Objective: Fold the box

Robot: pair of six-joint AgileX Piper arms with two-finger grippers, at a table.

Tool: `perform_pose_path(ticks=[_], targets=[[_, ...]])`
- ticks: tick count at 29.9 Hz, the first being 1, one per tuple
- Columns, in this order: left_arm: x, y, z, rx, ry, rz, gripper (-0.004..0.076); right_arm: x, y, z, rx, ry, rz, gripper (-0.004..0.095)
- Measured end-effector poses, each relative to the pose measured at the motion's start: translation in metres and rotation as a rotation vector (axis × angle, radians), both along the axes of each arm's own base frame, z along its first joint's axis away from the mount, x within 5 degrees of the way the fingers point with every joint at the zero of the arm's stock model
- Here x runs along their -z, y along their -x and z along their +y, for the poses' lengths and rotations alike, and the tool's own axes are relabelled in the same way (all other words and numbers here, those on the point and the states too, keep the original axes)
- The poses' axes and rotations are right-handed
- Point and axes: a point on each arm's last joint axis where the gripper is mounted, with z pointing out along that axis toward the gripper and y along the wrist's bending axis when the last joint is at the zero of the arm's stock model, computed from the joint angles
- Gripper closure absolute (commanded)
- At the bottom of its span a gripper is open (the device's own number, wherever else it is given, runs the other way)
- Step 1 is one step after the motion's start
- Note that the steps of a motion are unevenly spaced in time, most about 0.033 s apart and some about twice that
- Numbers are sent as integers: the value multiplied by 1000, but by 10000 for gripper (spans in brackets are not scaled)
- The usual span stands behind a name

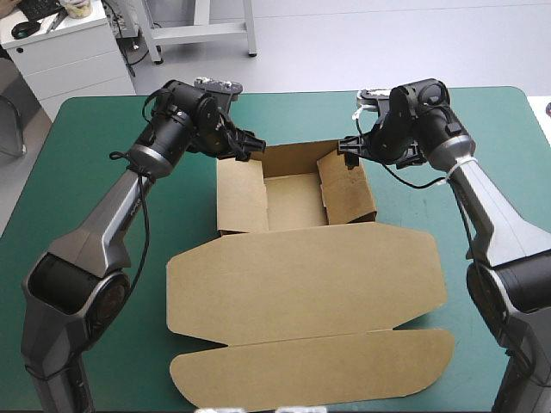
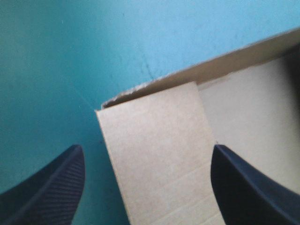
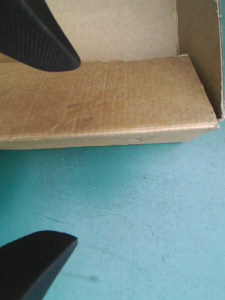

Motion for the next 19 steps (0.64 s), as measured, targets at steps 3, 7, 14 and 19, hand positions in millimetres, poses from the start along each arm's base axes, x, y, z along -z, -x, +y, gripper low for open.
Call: perform_pose_path(ticks=[3, 7, 14, 19], targets=[[-19, 5, 2, 1, 29, -44, 230, -10, 5, -2, 0, -6, -21, 68], [-43, 22, 11, 12, 45, -88, 416, -27, 17, -5, -17, -21, -57, 76], [-87, 73, 38, 62, 53, -185, 731, -33, 48, -10, -53, -54, -27, 76], [-105, 121, 63, 73, 60, -225, 733, -24, 51, -11, -63, -43, 3, 76]])
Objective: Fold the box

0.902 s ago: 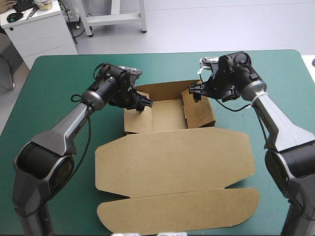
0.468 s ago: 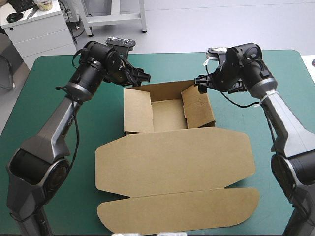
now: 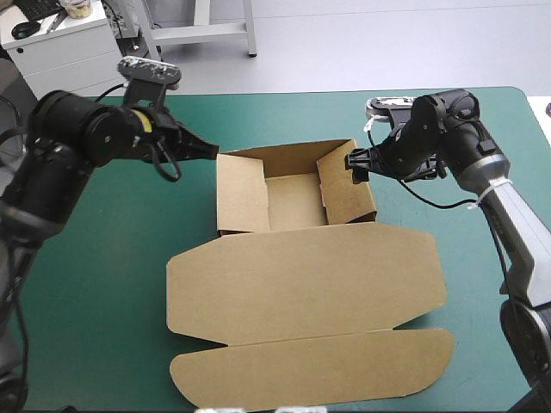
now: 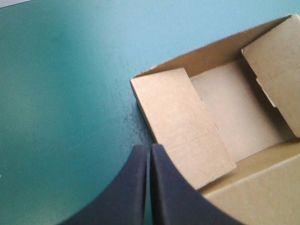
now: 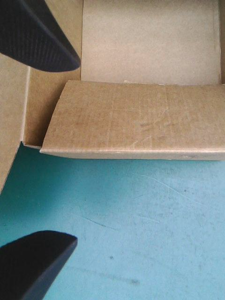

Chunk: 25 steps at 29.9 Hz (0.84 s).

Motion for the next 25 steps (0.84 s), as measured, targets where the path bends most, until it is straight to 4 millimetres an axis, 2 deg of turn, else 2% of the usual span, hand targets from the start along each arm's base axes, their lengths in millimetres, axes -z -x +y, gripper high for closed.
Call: perform_pose_path(ticks=[6, 13, 19, 25], targets=[[3, 60, 34, 6, -26, -23, 733, 8, -7, 3, -13, 0, 2, 76], [31, 128, 70, 1, -34, -30, 734, 33, -25, 13, -51, -26, 36, 76], [59, 175, 97, -11, -42, -65, 734, 57, -41, 19, -62, -25, 54, 76], [92, 205, 113, -10, -30, -105, 733, 83, -55, 23, -77, -7, 86, 76]])
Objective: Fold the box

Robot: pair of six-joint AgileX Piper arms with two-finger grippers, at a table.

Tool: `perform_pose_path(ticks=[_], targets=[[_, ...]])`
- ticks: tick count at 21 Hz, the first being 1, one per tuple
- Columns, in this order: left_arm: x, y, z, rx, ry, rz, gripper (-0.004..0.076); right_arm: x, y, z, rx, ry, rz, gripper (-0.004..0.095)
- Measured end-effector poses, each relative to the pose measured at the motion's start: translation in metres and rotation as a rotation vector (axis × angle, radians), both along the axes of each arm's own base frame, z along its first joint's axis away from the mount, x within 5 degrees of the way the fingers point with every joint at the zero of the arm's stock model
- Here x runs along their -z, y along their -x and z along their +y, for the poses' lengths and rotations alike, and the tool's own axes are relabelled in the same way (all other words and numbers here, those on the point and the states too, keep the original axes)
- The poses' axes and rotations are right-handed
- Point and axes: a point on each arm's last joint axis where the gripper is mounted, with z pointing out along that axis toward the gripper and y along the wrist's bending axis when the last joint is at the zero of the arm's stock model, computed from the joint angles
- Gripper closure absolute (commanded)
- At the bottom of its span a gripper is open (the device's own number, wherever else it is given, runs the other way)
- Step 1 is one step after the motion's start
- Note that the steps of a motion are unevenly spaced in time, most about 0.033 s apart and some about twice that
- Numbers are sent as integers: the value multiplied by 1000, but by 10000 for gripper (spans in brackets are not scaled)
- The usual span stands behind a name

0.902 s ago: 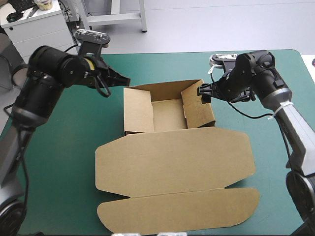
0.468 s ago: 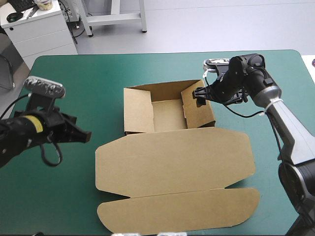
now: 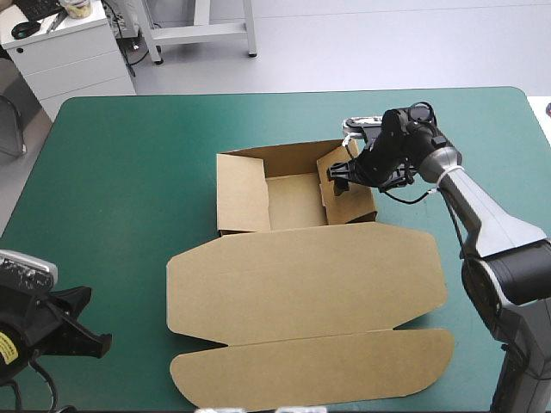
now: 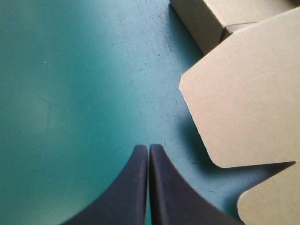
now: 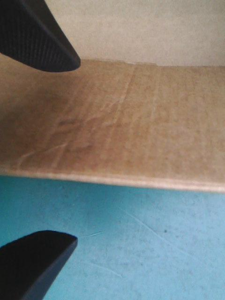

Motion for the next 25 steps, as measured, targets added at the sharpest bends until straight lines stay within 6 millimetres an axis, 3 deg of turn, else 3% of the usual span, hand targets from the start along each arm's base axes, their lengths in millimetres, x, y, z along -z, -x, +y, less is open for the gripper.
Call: perform_pose_path(ticks=[3, 5, 6, 7, 8, 9, 10, 14, 17, 19, 21, 22, 25], targets=[[13, 9, 5, 3, 12, -30, 733, 6, -5, 2, -1, 3, 7, 88], [29, 16, 8, 7, 20, -50, 733, 11, -10, 3, -11, 10, 26, 209], [33, 17, 9, 7, 20, -50, 734, 13, -10, 4, -15, 15, 38, 365], [39, 20, 10, 7, 18, -47, 734, 16, -11, 4, -21, 23, 61, 457], [42, 20, 10, 7, 17, -45, 734, 17, -10, 4, -23, 26, 70, 716], [44, 20, 11, 7, 16, -42, 733, 18, -10, 4, -26, 31, 86, 850], [44, 20, 10, 7, 16, -43, 734, 19, -10, 4, -26, 32, 91, 911], [45, 20, 10, 8, 17, -46, 734, 1, -14, 2, -31, 52, 46, 928], [44, 20, 10, 9, 18, -48, 733, -36, -26, -15, -4, 55, -73, 928], [44, 20, 10, 9, 17, -48, 734, -64, -34, -45, 68, 42, -163, 928], [44, 20, 10, 10, 16, -48, 733, -85, -38, -90, 164, 45, -229, 928], [44, 20, 10, 10, 16, -48, 733, -92, -38, -118, 222, 58, -248, 928], [44, 20, 10, 10, 16, -48, 733, -92, -38, -165, 322, 85, -248, 928]])
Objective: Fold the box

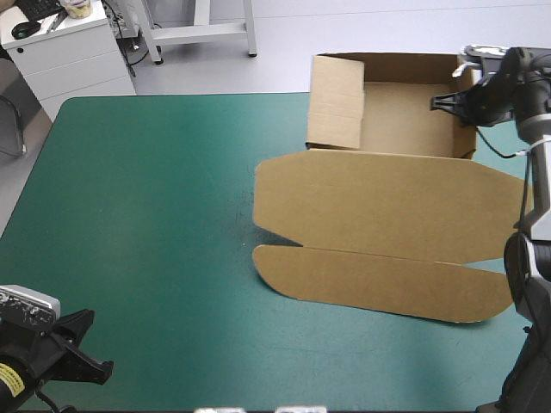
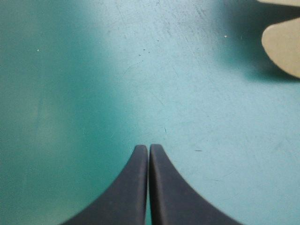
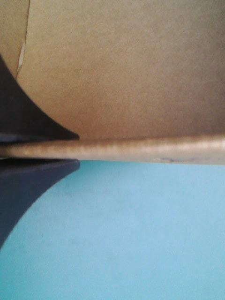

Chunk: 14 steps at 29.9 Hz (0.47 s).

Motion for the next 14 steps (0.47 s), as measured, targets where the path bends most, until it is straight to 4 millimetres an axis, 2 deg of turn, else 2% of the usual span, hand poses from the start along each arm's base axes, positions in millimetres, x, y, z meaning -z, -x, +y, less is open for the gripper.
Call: perform_pose_path(ticks=[2, 5, 9, 14], targets=[[0, 0, 0, 0, 0, 0, 734, 5, 0, -31, 70, 5, 12, 928], [0, 0, 0, 1, 1, -3, 734, 13, 1, -65, 149, 5, 31, 928], [-1, -1, 0, 2, 5, -13, 734, 21, 5, -97, 220, 0, 49, 928], [-1, -1, -1, 3, 7, -17, 733, 37, 4, -121, 271, -9, 84, 928]])
